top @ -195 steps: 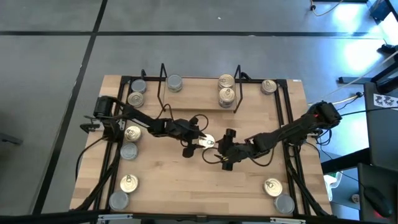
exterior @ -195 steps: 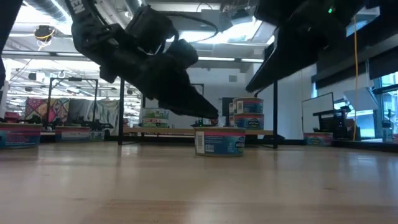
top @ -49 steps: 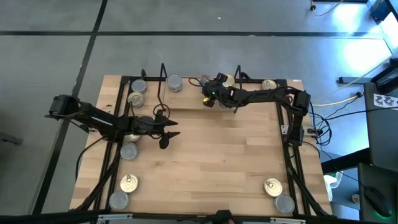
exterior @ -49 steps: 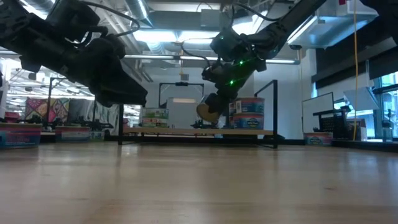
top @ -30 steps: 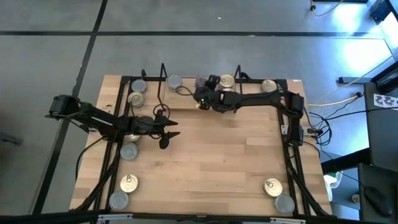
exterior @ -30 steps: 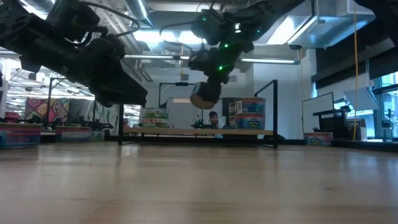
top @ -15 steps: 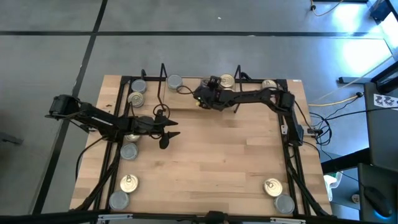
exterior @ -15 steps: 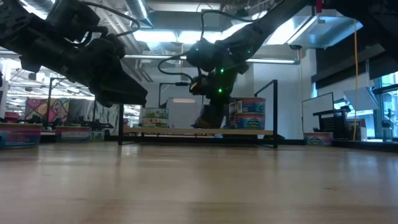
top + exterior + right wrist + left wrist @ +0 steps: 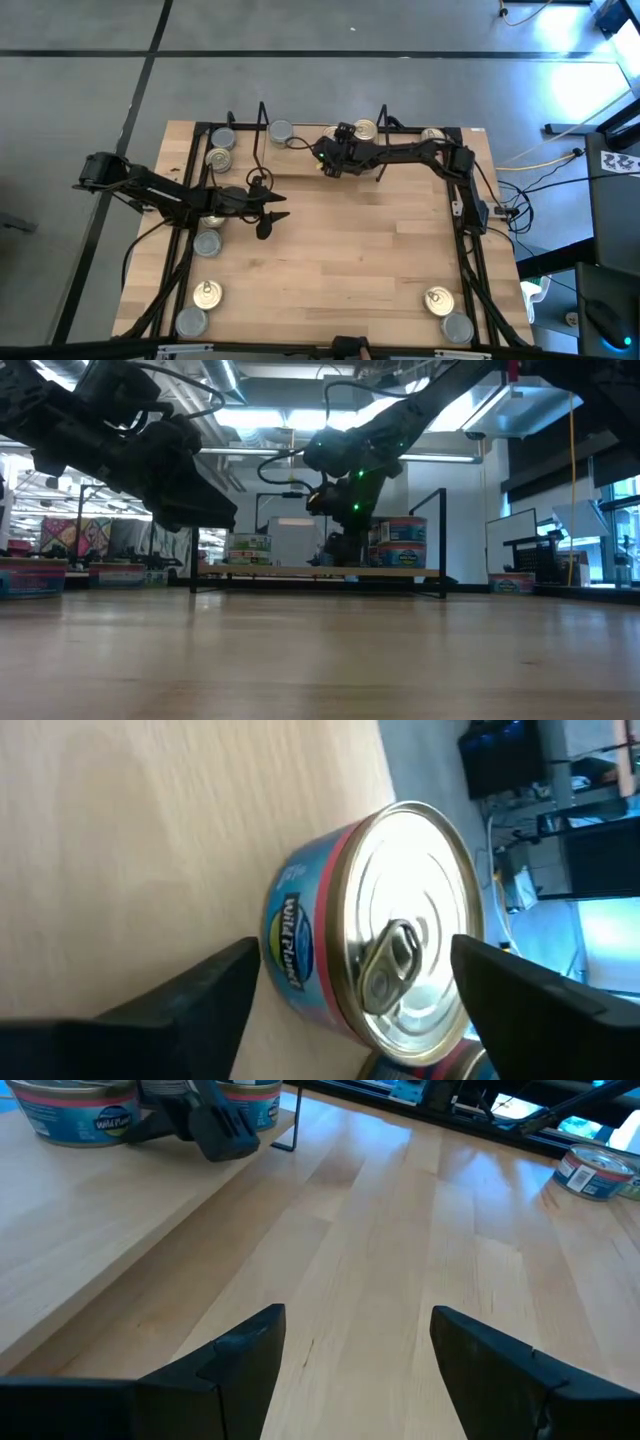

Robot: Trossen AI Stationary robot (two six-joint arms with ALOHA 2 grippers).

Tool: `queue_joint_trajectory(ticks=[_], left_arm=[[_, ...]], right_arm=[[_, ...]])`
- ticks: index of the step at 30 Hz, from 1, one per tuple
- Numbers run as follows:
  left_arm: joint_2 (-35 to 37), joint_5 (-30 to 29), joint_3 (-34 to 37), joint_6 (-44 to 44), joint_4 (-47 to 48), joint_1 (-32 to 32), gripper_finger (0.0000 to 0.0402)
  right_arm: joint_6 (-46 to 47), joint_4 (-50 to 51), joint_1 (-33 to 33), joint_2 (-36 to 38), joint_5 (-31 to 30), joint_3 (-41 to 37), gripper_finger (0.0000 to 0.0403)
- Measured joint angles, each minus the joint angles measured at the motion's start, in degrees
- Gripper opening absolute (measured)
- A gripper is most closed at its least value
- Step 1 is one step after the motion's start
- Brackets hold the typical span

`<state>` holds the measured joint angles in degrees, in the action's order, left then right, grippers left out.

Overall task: Stack canned seafood by type on shelf
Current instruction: Put the blue-pink tuna can on the shelf, then stack the blue-pink tuna can on top of the other blue-pink can on the shelf

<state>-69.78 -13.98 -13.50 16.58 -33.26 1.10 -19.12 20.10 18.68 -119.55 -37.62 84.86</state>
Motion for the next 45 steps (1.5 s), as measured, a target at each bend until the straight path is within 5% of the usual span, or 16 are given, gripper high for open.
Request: queue_joint_trajectory(ticks=[14,31,45], left_arm=[[0.0,-0.1,0.0,-0.5,0.0,0.0,0.0249],[0.0,-0.1,0.0,-0.2,0.0,0.0,0.0249],[0.0,-0.3,0.0,-0.8,0.8,0.7,0.0249]], right_arm=[[1.3,-2.9,-0.8,2.5,5.8,0.0,0.0338],[0.5,-2.8,2.3,2.0,-0.4,-0.2,0.0339],[3.1,0.3,-7.9,4.1,6.9,4.3,0.0339]])
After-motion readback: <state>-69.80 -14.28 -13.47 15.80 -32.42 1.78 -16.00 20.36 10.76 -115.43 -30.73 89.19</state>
